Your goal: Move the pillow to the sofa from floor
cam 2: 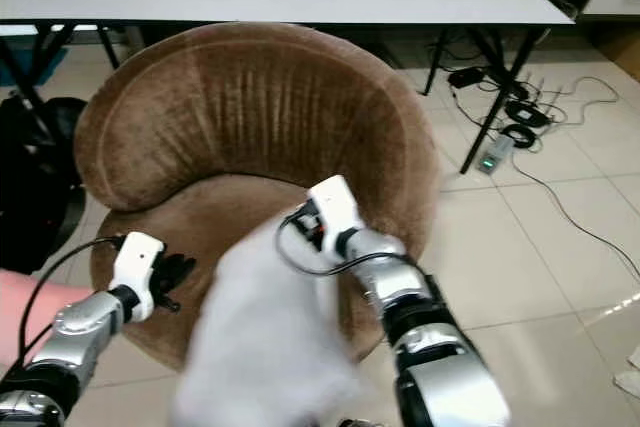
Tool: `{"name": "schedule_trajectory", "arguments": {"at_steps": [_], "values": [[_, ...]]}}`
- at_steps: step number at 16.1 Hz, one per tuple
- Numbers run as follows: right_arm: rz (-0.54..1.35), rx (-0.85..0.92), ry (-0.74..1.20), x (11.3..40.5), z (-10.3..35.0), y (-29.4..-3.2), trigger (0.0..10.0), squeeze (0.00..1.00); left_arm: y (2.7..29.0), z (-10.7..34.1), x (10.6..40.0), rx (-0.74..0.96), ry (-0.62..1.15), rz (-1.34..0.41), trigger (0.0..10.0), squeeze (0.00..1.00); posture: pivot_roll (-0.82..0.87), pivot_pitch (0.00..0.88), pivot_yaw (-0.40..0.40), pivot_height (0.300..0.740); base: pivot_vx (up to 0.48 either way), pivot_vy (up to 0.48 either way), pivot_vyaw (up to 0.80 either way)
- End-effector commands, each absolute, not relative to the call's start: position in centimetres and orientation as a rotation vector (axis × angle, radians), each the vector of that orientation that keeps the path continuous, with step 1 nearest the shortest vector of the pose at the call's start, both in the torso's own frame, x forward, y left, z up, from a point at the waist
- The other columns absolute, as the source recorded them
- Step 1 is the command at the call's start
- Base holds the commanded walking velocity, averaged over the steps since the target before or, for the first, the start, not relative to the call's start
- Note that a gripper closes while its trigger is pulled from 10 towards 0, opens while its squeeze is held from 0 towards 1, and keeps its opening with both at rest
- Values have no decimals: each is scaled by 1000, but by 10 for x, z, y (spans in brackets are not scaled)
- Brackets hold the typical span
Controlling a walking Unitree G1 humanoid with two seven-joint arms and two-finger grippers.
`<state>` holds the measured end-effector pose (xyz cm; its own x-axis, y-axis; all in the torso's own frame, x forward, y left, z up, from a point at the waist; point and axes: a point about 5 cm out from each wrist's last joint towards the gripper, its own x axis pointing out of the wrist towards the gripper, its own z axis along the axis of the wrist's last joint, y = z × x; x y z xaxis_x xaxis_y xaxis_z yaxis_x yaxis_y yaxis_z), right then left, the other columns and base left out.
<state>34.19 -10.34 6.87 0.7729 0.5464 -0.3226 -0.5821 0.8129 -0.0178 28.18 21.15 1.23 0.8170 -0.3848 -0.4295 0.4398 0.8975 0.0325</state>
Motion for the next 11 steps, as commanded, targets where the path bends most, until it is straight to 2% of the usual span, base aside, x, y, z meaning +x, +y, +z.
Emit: {"name": "schedule_trajectory", "arguments": {"at_steps": [1, 4, 5, 6, 11], "values": [[562, -156, 325, 339, 62, -120, 10000, 0, 199, -1, 273, 138, 490, -488, 10000, 0, -14, 30, -16, 740, 0, 0, 0], [567, -269, 382, 329, 48, -139, 10000, 0, 179, -16, 261, 160, 566, -570, 10000, 0, -28, 29, -6, 740, 0, 0, 0], [525, -317, 417, 323, 40, -155, 10000, 0, 176, -18, 259, 106, 576, -556, 10000, 0, -28, 28, -4, 740, 0, 0, 0], [500, -332, 430, 322, 37, -161, 10000, 0, 177, -19, 259, 97, 582, -543, 10000, 0, -26, 26, -3, 740, 0, 0, 0], [266, -692, 584, 300, 8, -208, 10000, 0, 196, -38, 237, 199, 717, -478, 10000, 0, -14, 27, 9, 740, 0, 0, 0]]}}
